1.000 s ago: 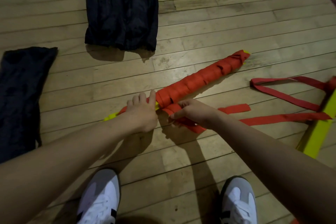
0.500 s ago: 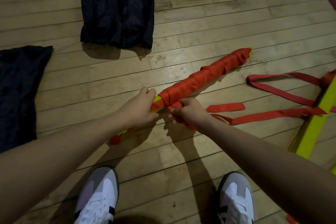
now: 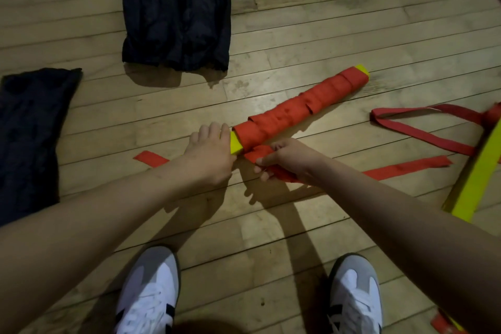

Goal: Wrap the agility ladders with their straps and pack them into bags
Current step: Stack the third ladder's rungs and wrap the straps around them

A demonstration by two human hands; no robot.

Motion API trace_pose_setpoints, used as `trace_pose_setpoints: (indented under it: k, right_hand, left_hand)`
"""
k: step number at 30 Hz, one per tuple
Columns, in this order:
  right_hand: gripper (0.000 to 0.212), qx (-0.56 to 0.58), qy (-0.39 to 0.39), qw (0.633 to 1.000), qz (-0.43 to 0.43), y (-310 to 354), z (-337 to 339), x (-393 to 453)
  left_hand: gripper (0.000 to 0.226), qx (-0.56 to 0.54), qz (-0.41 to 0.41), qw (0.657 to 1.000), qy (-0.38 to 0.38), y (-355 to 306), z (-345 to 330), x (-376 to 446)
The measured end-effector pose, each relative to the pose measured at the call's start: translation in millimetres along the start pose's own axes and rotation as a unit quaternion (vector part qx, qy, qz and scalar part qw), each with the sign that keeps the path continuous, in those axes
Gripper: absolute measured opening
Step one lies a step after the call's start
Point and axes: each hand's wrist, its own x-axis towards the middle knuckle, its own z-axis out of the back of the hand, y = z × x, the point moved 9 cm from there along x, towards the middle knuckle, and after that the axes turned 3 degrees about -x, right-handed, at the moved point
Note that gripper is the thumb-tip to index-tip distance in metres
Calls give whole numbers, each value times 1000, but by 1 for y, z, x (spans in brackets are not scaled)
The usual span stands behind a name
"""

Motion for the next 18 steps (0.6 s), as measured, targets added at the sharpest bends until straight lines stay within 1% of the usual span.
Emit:
trace_pose_setpoints:
  k: [1, 3, 7, 10, 13, 16, 18]
  right_hand:
    - [15, 4, -6, 1000, 3, -2, -1, 0]
    - [20, 16, -17, 1000, 2, -6, -2, -1]
    - [14, 28, -24, 999, -8, -18, -3, -6]
    - [10, 36, -17, 999, -9, -21, -6, -9]
    - [7, 33, -13, 999, -6, -22, -8, -11]
    - [6, 36, -6, 999, -7, -23, -12, -12]
    - [7, 27, -16, 1000, 2, -20, -10, -12]
  left_hand:
    - [63, 5, -23, 1000, -2, -3, 0, 0]
    - [60, -5, -42, 999, 5, -4, 0, -1]
    - [61, 0, -70, 997, -17, -7, 6, -4]
    - [51, -44, -41, 998, 0, -3, 2, -5]
    - [43, -54, 6, 998, 16, -2, 0, -7]
    - [45, -28, 8, 1000, -7, -10, 2, -12]
    - [45, -9, 6, 1000, -26, -12, 2, -12]
